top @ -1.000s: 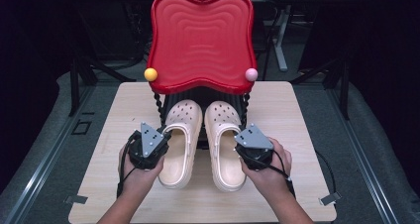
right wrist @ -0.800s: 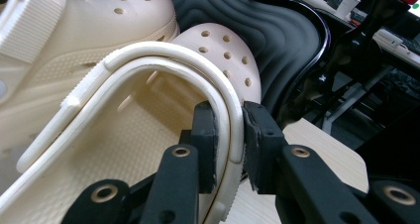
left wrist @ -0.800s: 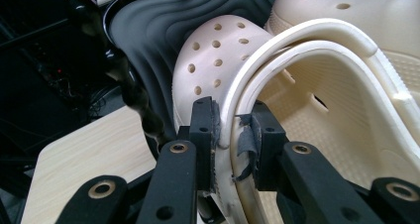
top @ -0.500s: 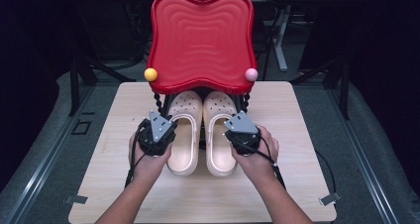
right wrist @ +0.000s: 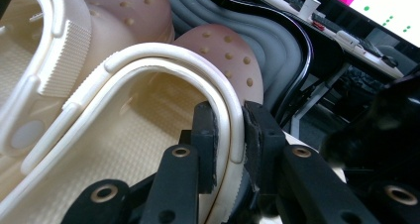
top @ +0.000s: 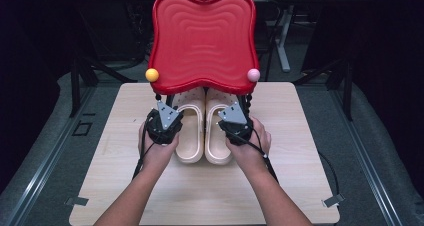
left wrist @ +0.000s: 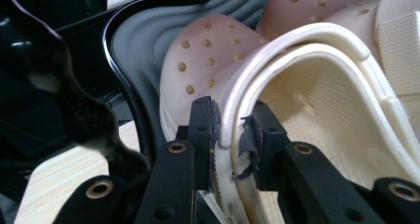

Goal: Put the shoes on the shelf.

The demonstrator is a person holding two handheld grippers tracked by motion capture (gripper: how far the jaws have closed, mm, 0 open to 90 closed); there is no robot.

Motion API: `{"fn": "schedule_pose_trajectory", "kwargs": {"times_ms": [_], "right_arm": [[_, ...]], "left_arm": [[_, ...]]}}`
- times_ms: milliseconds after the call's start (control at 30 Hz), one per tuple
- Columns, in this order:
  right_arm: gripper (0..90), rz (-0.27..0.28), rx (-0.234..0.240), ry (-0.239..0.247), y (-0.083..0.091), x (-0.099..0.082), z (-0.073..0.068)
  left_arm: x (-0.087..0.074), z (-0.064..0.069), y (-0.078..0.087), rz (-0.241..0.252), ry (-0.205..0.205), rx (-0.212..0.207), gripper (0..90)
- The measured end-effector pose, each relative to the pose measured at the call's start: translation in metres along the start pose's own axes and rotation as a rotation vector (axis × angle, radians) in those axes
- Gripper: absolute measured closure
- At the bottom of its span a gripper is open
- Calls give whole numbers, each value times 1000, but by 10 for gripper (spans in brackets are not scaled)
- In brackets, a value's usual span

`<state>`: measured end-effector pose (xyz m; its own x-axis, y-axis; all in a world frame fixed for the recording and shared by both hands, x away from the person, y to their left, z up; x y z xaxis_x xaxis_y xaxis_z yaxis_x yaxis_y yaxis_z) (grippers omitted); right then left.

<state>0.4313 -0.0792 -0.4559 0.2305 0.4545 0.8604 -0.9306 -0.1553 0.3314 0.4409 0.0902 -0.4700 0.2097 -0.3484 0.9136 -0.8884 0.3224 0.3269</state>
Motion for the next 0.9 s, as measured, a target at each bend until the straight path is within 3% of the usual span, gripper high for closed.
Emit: {"fn": "schedule_pose_trajectory", "kwargs": {"times_ms": [100,167,333,567,900], "right_arm": [[737,-8,11,-11,-6,-1,-1],[732,8,4,13,-6,-1,-3],[697,33,44,11,-4,-1,-8],[630,37,121,-65,-2,0,-7],[552,33,158,-87,9,0,-5]], "left_arm": [[1,0,-2,12,21,-7,737],[1,1,-1,13,20,-11,724],[2,3,1,29,57,-50,656],[1,4,1,32,74,-66,552],[2,6,8,49,79,-78,482]]}}
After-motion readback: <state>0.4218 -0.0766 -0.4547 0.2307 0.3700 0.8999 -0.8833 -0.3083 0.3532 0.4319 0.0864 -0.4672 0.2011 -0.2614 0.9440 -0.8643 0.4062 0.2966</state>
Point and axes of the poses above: each handheld gripper's, and its own axes: y roughly backward along the jaws, x roughly out of its top, z roughly to its right, the point moved 9 cm from there along -y, roughly forward along the jaws, and after that the axes turned 1 degree about z, right-handed, at the moved point
